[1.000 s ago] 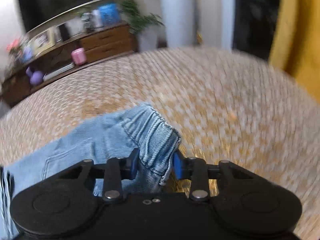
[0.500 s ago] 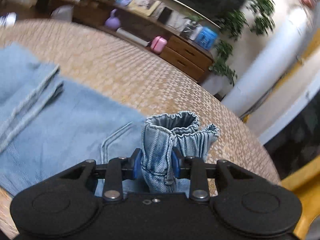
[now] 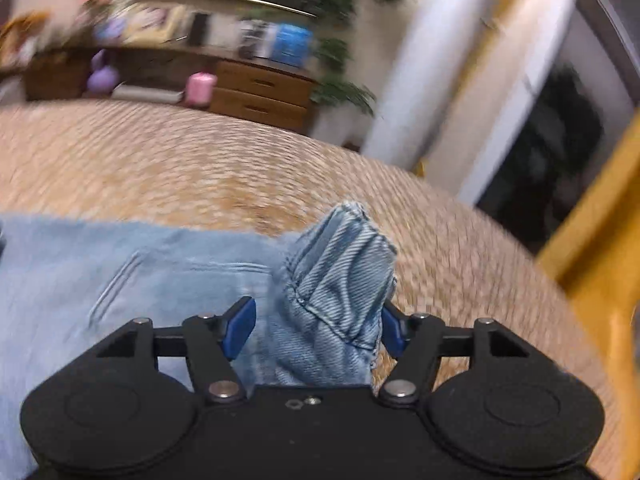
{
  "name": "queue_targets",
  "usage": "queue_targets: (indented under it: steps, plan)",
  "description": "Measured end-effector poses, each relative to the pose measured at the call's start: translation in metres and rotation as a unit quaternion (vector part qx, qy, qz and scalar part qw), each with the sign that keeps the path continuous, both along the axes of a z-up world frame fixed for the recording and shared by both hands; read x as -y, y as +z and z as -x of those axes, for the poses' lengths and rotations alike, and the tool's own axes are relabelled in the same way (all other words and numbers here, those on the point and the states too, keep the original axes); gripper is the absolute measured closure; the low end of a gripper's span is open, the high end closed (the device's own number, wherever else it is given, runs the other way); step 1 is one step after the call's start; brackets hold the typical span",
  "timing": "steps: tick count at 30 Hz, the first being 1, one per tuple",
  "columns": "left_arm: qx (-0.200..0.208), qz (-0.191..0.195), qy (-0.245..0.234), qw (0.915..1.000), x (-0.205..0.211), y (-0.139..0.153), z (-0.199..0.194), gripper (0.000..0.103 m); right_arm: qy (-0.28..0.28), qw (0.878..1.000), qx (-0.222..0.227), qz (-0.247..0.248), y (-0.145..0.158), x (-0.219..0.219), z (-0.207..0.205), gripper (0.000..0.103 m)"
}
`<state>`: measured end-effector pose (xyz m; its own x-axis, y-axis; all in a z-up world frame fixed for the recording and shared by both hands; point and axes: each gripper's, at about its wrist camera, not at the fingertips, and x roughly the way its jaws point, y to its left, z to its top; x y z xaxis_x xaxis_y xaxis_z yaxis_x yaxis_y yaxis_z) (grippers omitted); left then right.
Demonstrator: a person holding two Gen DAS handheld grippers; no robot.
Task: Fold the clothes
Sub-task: 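Fold the waistband over the folded legs with the right gripper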
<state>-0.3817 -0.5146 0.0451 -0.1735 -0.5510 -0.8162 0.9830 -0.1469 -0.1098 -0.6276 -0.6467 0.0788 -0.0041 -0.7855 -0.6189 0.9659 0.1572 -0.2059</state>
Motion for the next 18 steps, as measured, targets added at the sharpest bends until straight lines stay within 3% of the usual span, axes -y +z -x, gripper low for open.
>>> queue_targets:
  steps: [2, 5, 10, 14, 16, 18]
  plan:
    - [-0.003, -0.003, 0.000, 1.0000, 0.001, -0.001, -0.001, 0.028, -0.009, 0.998, 0.063, -0.015, 0.006, 0.006, 0.017, 0.000]
    - [-0.009, -0.010, -0.002, 0.9999, 0.004, -0.004, -0.003, 0.028, 0.011, 0.995, 0.096, -0.022, 0.020, 0.001, 0.029, 0.000]
    - [-0.020, 0.006, -0.040, 0.9990, 0.017, 0.009, 0.001, 0.028, 0.080, 0.993, 0.085, 0.001, 0.043, -0.021, 0.012, 0.000]
    - [0.017, 0.043, -0.114, 0.9924, 0.041, 0.024, 0.025, 0.028, 0.144, 0.986, 0.083, 0.026, 0.067, -0.044, -0.012, 0.000]
    - [0.041, 0.036, -0.139, 0.9888, 0.055, 0.017, 0.035, 0.028, 0.176, 0.980, 0.082, 0.034, 0.079, -0.055, -0.024, 0.000]
    - [0.052, 0.010, -0.133, 0.9897, 0.068, -0.001, 0.036, 0.028, 0.203, 0.976, 0.075, 0.039, 0.085, -0.065, -0.041, 0.000]
